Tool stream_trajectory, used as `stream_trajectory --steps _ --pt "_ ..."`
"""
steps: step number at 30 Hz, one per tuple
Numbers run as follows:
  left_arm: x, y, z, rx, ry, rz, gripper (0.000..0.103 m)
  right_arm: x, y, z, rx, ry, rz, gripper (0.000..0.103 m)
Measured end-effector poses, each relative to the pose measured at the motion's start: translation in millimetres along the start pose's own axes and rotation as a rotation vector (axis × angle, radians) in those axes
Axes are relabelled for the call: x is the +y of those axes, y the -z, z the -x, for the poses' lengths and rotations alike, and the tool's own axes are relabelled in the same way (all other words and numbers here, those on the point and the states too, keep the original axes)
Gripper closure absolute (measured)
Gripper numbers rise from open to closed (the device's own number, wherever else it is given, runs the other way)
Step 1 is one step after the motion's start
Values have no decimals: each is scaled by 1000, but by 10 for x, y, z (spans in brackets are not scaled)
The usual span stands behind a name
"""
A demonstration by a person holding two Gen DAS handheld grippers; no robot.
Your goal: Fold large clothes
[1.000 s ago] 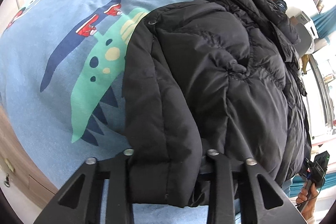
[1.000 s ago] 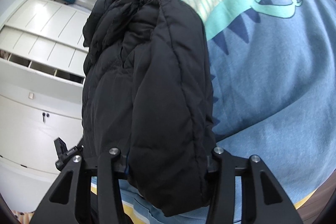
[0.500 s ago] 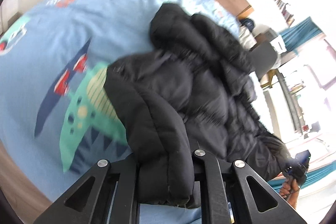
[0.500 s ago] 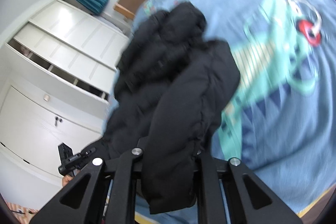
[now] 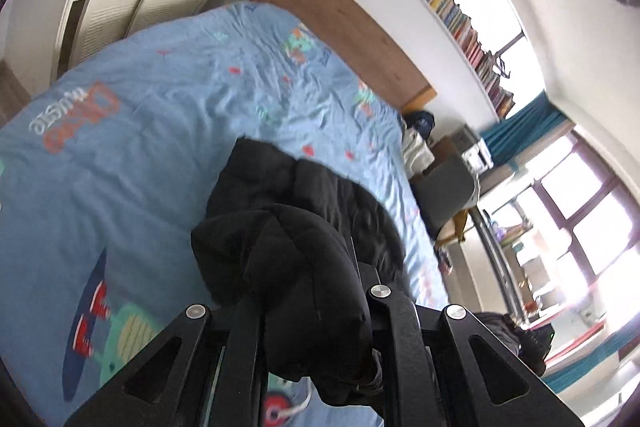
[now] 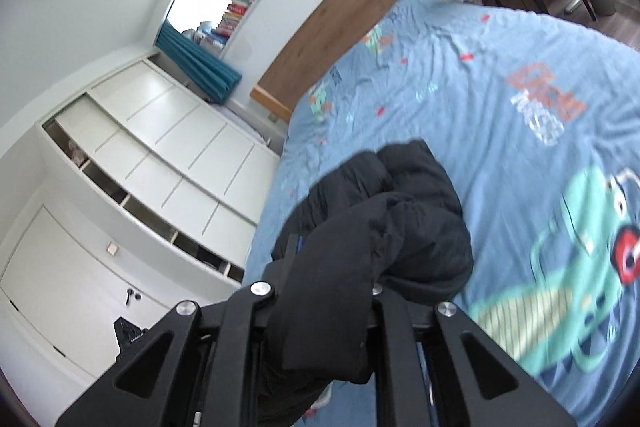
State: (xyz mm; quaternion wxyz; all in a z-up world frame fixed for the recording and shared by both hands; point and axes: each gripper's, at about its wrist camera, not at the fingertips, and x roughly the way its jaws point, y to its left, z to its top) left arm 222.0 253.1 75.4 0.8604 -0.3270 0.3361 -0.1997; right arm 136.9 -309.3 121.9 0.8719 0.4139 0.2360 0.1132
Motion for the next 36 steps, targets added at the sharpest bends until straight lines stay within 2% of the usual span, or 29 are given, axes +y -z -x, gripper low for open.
stream_trajectory --steps 7,12,15,21,27,30,36 --pt "-60 -773 -703 -38 -47 31 90 90 -769 -739 -50 91 -40 91" --pt "8 -1218 -1529 -32 -137 43 90 -80 -1212 -1535 -47 211 -47 90" --pt "145 -1362 -2019 -17 -196 56 90 -278 -1347 -1995 -31 271 -56 90" --pt "560 -1428 -2914 27 -321 86 85 -753 -1432 -2848 39 392 -63 88" --pt "964 -1332 -3556 76 -363 162 80 -1240 -1359 -3452 114 483 -77 87" --pt "1041 -1273 -3719 84 -371 158 78 -1416 -1268 -3660 145 507 -75 86" --pt "1113 -1231 -3835 97 -363 161 77 -1615 -1210 -3847 162 485 -106 85"
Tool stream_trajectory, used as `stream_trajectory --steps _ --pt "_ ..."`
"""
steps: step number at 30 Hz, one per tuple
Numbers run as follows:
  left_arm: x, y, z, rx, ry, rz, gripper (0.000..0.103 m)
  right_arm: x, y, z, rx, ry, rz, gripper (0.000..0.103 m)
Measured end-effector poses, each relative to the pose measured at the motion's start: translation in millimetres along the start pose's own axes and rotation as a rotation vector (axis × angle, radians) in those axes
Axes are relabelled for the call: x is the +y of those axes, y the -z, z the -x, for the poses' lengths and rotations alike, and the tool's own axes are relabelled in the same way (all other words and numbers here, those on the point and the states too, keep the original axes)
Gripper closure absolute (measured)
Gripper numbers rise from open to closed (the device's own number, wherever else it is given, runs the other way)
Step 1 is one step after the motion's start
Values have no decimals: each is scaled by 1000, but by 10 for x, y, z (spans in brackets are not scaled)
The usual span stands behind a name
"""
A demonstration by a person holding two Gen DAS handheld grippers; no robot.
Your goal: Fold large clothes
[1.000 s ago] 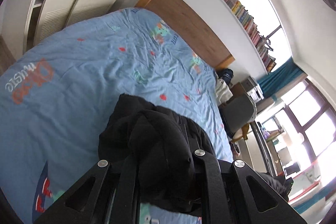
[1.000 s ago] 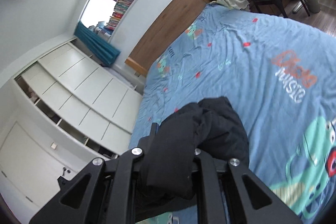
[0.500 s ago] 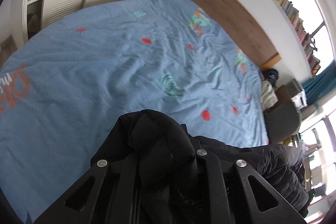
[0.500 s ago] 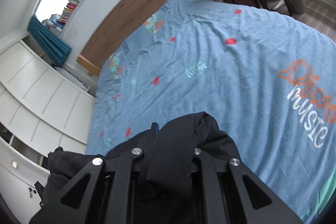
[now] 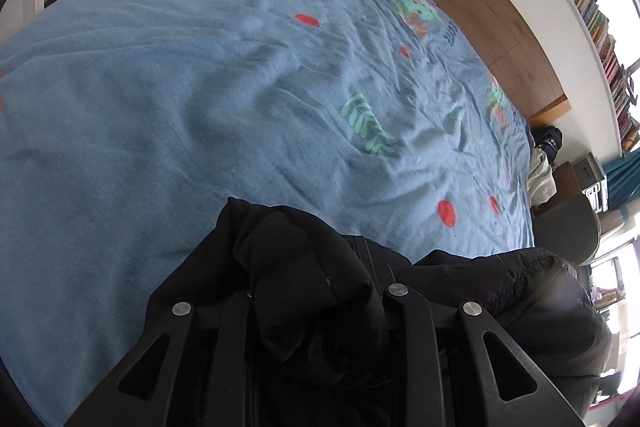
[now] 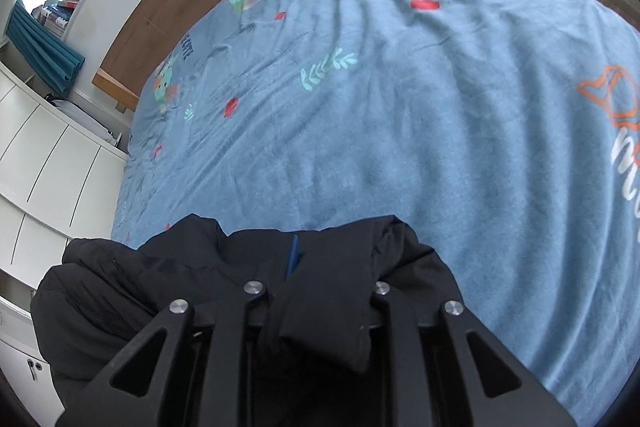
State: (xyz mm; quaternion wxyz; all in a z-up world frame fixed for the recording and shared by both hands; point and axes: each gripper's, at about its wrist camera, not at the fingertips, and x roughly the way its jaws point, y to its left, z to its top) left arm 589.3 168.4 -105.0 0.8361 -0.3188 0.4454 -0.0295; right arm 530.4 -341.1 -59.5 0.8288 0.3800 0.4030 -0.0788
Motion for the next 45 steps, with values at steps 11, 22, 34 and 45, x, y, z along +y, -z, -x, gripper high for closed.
stream_trajectory --steps 11,22,34,45 --pt "-67 -178 305 -46 24 47 60 85 -83 269 -59 -112 -10 39" --pt "-166 -450 992 -104 70 121 38 573 -374 1134 -193 -135 100 17" --pt "-1001 453 1209 -92 1 -284 33 1410 579 1189 -95 -169 400 17" --pt "-1652 1039 282 -50 -73 -494 19 1845 1209 389 -63 -53 633 16"
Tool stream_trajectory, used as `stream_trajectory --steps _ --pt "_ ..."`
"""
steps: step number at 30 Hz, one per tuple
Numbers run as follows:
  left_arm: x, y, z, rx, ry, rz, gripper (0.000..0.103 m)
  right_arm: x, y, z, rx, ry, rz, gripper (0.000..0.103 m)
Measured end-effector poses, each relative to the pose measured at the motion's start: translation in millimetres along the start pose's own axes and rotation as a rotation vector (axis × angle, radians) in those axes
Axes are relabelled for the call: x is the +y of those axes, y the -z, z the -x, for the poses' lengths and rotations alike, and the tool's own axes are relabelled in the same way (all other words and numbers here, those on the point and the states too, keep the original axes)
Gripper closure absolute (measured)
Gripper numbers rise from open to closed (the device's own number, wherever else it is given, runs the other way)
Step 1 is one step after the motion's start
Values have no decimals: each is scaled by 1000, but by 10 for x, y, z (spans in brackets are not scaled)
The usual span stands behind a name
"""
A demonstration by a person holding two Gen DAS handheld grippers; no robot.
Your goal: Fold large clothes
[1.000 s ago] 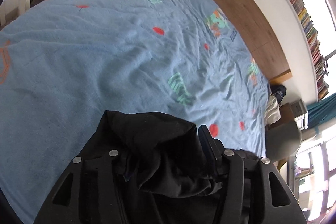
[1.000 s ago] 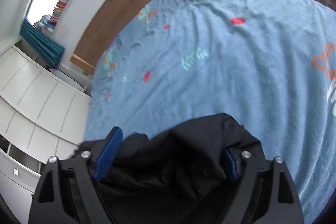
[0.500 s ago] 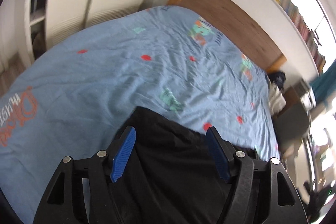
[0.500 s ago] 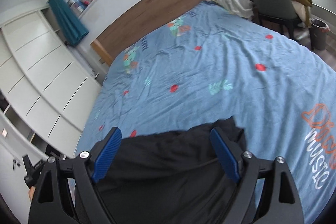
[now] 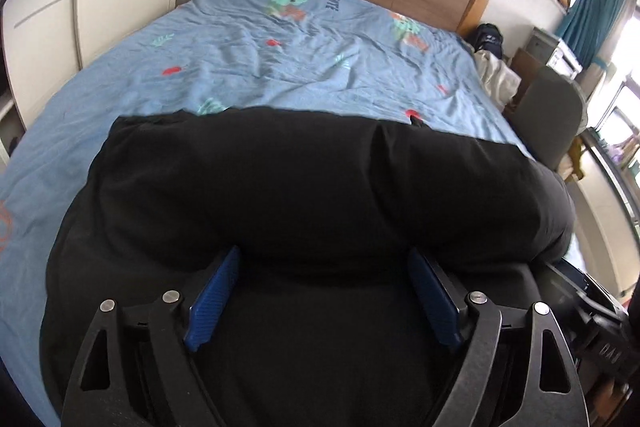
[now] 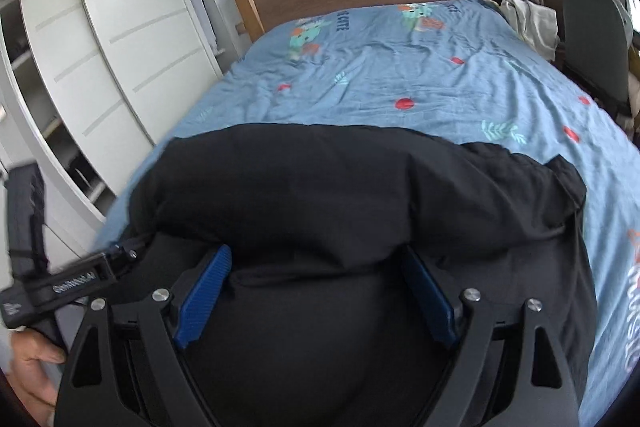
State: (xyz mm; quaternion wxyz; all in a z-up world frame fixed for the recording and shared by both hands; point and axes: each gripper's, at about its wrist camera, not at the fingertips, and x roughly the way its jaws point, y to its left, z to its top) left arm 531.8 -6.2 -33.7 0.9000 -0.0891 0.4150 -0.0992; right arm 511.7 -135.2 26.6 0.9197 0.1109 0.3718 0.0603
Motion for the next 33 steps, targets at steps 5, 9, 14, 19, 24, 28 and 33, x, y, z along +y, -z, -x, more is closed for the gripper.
stream_trajectory --steps 5,9,14,19,24,28,33 --pt "-105 -343 -505 37 -95 -19 16 -150 -282 -495 26 51 -14 16" --pt "-192 -534 -877 76 -158 -54 13 -347 -513 -941 86 78 -31 15" --pt "-170 -696 -1187 109 -172 -51 8 -584 -687 -1307 132 72 -71 12" --pt "27 -694 -1125 122 -102 -14 6 -809 -642 -1279 133 37 -115 11" --pt "605 -671 -922 132 -170 62 5 -1334 -462 -1004 160 128 -202 11" --pt "1115 -564 -783 176 -282 134 5 -1752 -300 -784 194 222 -260 11" --pt "1484 -405 -413 164 -397 146 5 -1921 -146 -414 245 408 -170 11"
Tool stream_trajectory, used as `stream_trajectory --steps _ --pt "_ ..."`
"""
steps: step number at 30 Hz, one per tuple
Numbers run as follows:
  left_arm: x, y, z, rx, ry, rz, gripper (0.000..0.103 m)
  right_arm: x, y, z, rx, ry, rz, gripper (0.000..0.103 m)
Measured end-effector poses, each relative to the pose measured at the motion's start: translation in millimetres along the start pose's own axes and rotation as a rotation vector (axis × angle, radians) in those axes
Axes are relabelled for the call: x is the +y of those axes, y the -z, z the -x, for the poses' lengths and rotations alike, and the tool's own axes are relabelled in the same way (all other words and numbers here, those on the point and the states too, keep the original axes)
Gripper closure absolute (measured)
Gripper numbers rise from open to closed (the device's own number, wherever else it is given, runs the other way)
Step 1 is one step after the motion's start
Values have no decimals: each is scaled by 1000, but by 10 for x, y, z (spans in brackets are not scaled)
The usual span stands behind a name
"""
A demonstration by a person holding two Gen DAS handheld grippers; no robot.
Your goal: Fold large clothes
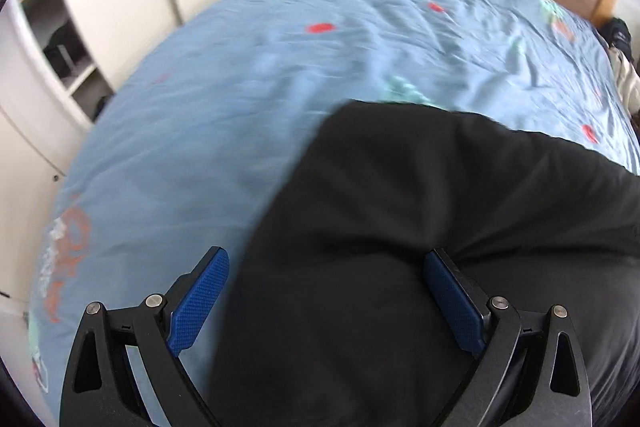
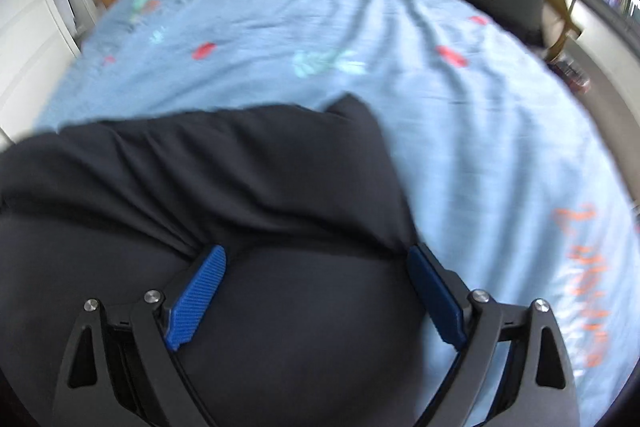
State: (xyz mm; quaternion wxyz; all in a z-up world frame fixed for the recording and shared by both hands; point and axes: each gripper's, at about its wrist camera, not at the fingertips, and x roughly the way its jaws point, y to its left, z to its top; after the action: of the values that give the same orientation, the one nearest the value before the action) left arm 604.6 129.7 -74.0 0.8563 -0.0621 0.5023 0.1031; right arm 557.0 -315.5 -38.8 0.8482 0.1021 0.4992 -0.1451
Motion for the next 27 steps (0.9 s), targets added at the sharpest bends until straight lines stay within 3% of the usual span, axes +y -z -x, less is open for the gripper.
stream_trajectory --steps 5,12,19,27 --pt "352 331 449 -93 -16 12 6 -202 322 443 -46 43 29 11" --pt "534 1090 1115 -165 23 25 6 -96 1075 1157 -75 -17 83 11" --pt "508 1809 1765 -236 33 -25 6 146 1811 1814 -114 -76 112 11" --pt "492 2332 2584 -365 59 -84 6 296 2453 2534 -169 -120 112 11"
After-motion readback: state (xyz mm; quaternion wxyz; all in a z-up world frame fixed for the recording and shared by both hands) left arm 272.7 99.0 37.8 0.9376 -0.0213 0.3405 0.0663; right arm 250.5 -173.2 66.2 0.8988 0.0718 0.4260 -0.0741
